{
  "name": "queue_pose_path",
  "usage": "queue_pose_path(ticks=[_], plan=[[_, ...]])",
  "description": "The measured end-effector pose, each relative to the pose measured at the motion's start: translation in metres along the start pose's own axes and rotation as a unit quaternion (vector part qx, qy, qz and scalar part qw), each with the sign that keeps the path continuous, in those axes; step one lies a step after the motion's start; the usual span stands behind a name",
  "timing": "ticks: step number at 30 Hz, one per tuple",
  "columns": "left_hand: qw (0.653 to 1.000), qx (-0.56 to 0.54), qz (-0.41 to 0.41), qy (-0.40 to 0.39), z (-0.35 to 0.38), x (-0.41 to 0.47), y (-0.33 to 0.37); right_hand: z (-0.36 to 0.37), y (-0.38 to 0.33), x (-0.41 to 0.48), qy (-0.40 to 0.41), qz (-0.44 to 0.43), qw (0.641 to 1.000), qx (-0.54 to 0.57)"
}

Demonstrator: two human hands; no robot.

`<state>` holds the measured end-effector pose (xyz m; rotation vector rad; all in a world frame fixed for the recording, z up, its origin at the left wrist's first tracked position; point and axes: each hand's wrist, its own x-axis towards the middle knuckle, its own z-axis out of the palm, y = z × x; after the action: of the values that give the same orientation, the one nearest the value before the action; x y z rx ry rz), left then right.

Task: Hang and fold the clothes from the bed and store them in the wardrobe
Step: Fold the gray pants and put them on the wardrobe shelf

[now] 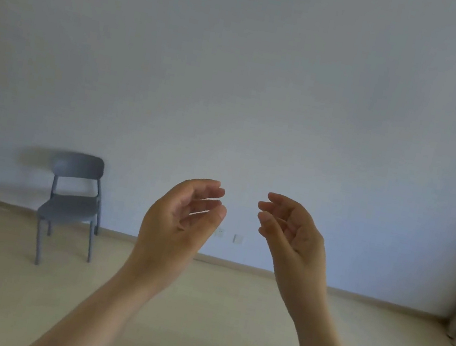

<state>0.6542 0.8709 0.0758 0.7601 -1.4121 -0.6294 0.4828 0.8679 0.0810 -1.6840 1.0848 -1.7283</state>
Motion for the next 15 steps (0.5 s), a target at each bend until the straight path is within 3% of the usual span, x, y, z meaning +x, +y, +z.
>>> queue_pose_path(ticks=[15], plan=[[0.992,-0.044,-0.089,-0.072,0.074,0.149,-0.162,-0.028,0.134,0.137,0.136,0.023,0.989,-0.044]])
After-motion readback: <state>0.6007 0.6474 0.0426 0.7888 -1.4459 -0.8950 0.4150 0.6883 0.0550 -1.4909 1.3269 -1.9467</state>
